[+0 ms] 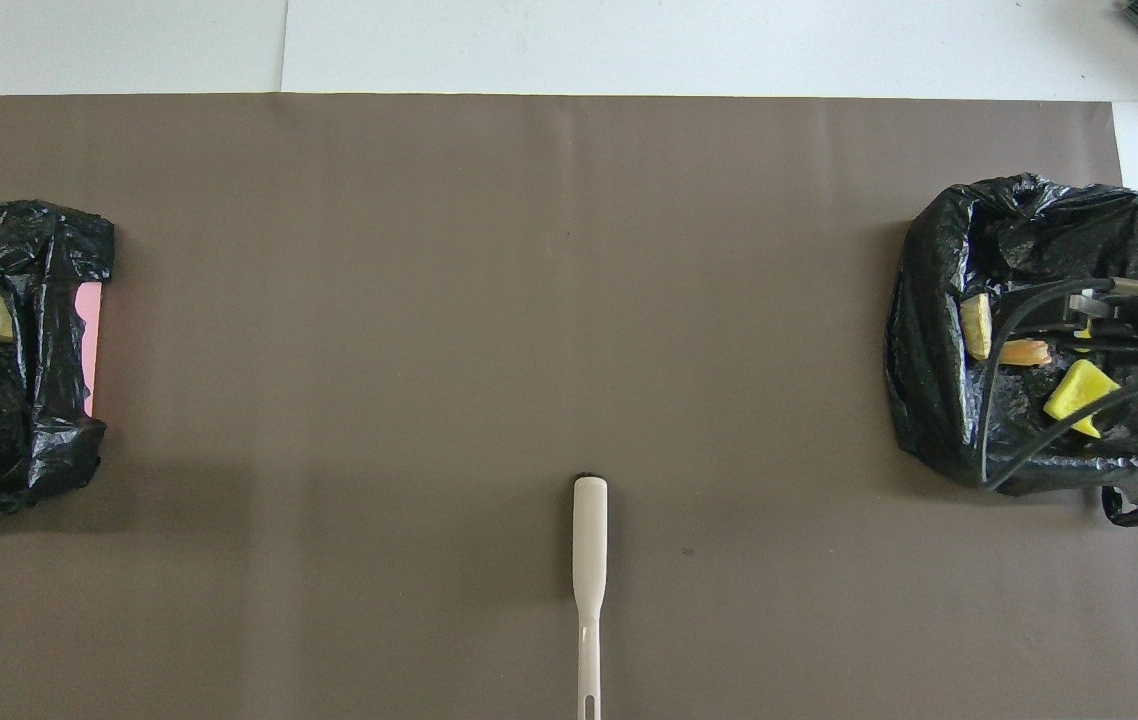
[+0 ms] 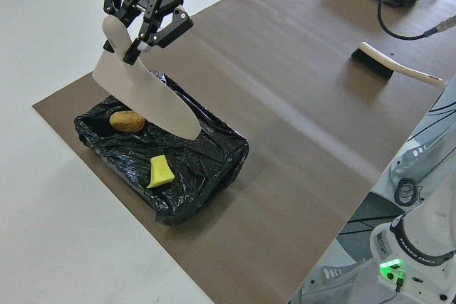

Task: Sweep and dump trash in bin
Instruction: 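Bring the dustpan back to the mat center with the left gripper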

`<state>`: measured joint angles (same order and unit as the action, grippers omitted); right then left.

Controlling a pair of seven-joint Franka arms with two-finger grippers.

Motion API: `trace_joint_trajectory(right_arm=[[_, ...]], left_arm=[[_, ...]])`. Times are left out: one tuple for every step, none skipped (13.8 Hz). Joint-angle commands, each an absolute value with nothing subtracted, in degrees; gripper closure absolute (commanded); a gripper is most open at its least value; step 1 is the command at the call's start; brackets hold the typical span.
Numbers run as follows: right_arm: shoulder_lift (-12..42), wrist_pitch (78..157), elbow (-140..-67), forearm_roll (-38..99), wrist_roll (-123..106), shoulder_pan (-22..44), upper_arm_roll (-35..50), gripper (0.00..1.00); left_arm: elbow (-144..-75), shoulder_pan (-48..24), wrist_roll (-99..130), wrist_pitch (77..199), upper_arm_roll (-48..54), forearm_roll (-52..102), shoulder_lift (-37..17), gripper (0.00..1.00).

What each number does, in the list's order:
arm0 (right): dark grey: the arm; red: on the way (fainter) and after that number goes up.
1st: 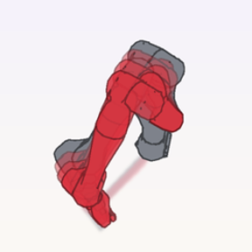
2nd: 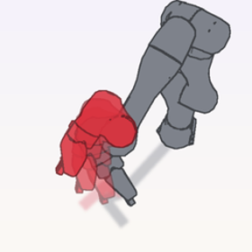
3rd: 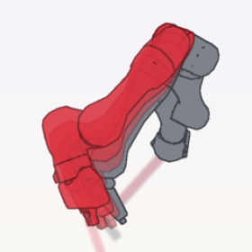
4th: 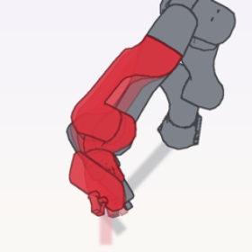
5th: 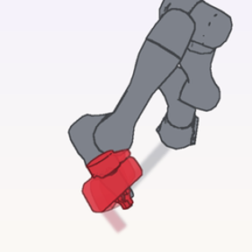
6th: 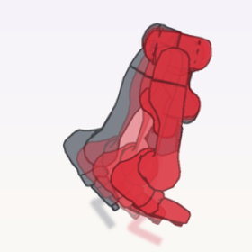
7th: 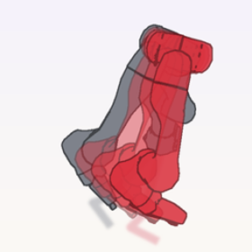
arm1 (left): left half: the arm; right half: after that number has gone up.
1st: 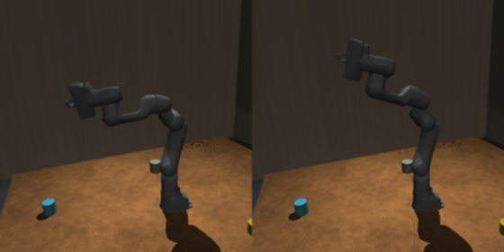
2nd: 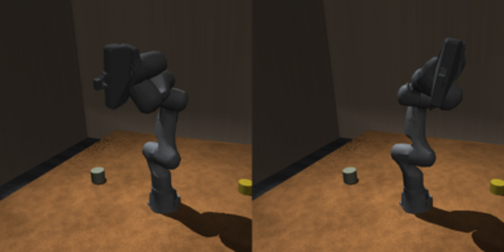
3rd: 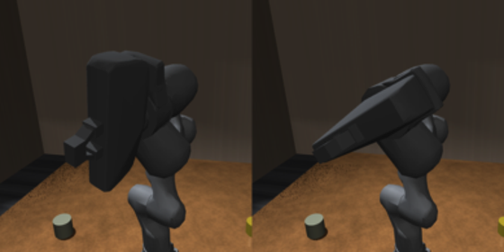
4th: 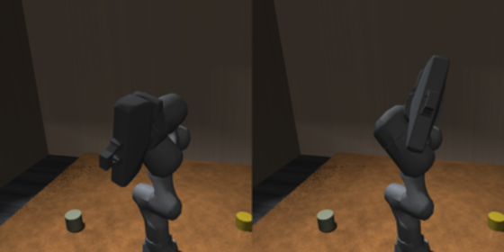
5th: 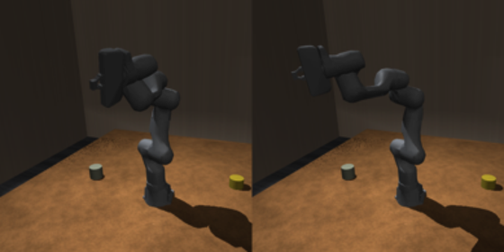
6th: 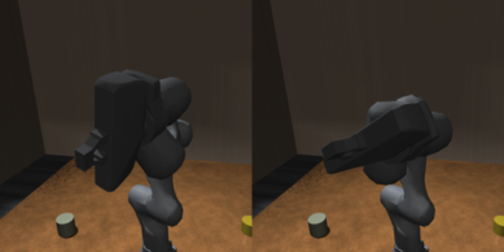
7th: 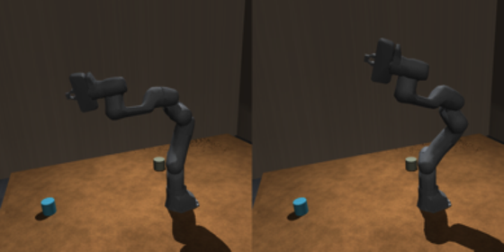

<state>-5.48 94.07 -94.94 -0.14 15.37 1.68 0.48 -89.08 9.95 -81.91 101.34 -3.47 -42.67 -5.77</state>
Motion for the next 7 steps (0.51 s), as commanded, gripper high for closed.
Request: trace_joint_trajectory(right_arm=[[-5.53,91.42,-93.87,-1.32,13.62,0.79,0.79,0.0],[-6.06,91.06,-94.22,-1.32,13.62,0.79,0.79,0.0],[-6.15,90.88,-94.31,-1.32,13.36,0.79,0.79,0.0],[-6.24,90.88,-94.39,-1.32,12.49,0.79,0.79,0.0],[-6.15,90.97,-94.39,-1.23,11.35,0.7,0.7,0.0],[-6.15,91.05,-94.39,-1.23,10.82,0.7,0.79,0.0],[-5.98,90.97,-94.13,-1.32,10.81,0.79,0.7,0.0]], left_arm=[[-89.82,11.78,-79.55,100.73,-3.78,-30.8,-4.4,1.0],[-90.69,11.08,-76.76,100.46,-3.61,-27.98,-3.96,1.0],[-92.18,10.81,-72.55,100.46,-2.82,-25.43,-3.52,1.0],[-93.07,8.9,-68.51,100.28,-2.73,-23.14,-3.34,1.0],[-93.34,7.22,-64.55,100.2,-2.81,-20.85,-3.43,1.0],[-93.25,6.08,-59.12,99.85,-2.81,-16.74,-3.43,1.0],[-93.34,4.5,-53.58,99.67,-2.81,-12.35,-3.69,1.0]])
